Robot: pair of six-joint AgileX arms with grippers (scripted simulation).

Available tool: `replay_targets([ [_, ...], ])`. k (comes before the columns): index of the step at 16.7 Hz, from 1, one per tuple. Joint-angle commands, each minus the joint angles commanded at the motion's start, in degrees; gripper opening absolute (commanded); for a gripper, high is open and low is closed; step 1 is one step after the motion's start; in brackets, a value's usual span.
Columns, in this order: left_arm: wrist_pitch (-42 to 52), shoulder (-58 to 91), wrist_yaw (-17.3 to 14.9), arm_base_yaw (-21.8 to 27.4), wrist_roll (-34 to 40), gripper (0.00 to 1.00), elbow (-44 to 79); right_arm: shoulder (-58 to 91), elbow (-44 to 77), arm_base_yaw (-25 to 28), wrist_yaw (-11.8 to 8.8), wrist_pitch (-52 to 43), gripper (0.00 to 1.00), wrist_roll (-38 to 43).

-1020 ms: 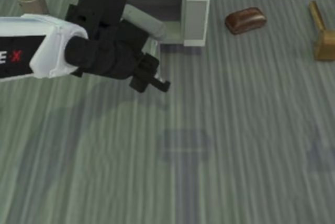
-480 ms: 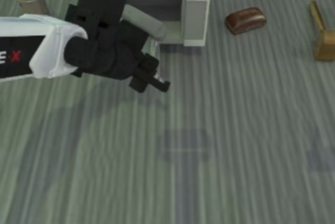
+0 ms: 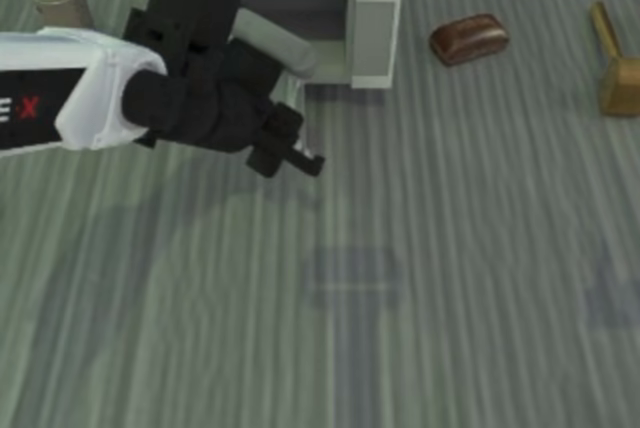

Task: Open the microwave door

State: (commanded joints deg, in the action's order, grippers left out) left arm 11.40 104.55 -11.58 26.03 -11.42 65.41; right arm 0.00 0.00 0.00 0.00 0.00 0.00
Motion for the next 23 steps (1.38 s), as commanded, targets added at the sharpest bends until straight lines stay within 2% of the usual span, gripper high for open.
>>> replay_targets([
  [6, 0.0, 0.0, 0.0, 0.0, 0.0, 0.00, 0.0, 0.0, 0.0, 0.0, 0.0, 0.0, 1.00, 0.0],
  [15, 0.8, -0.9, -3.1, -1.7, -4.0, 0.00, -1.0, 0.0, 0.0, 0.0, 0.0, 0.0, 1.00, 0.0],
  [23, 0.8, -0.9, -3.1, -1.7, -4.0, 0.00, -1.0, 0.0, 0.0, 0.0, 0.0, 0.0, 1.00, 0.0],
])
